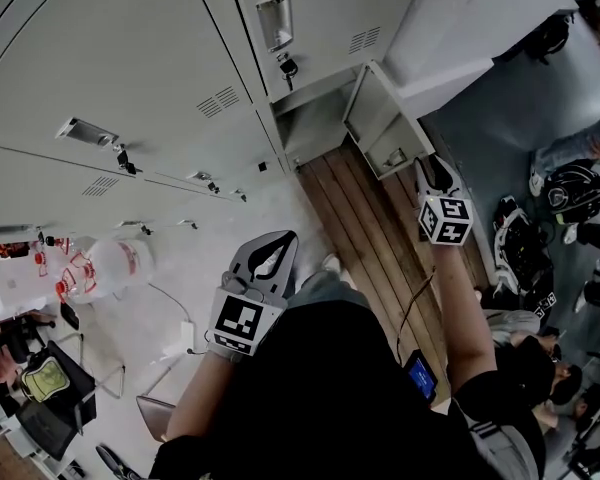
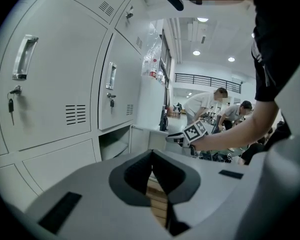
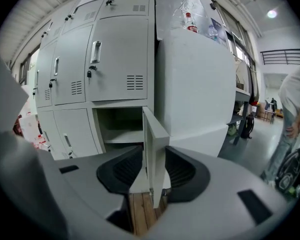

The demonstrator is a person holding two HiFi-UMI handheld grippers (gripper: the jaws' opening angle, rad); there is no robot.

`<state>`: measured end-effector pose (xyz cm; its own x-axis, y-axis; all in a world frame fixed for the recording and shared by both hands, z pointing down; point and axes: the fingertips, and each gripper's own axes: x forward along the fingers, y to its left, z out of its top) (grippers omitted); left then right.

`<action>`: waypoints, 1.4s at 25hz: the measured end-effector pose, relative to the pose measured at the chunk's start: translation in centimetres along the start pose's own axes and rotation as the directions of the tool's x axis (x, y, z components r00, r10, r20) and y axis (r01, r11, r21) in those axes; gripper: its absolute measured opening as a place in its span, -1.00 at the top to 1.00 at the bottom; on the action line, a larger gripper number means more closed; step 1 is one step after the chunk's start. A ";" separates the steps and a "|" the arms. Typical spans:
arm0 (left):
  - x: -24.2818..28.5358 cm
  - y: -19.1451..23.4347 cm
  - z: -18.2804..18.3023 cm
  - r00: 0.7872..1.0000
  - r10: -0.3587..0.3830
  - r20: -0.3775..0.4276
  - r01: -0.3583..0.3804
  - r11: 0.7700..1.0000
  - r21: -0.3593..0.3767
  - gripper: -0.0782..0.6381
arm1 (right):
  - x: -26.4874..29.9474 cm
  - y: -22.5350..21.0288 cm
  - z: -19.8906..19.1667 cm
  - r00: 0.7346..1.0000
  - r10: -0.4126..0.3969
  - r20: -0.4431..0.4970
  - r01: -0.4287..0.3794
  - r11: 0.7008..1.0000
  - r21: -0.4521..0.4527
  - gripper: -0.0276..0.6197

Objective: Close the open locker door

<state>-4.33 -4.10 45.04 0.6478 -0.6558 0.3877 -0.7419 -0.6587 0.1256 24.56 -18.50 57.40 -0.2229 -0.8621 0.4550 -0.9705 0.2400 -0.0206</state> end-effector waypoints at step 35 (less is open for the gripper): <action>-7.6 9.6 -2.0 0.998 0.060 0.032 -0.060 0.998 -0.011 0.72 | 5.6 20.0 2.6 0.987 0.159 0.014 -0.157 0.984 -0.079 0.61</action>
<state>-16.75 -4.69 45.17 0.6069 -0.7057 0.3655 -0.7813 -0.6140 0.1120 3.63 -19.65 57.17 -0.3755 -0.8193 0.4334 -0.9132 0.4070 -0.0218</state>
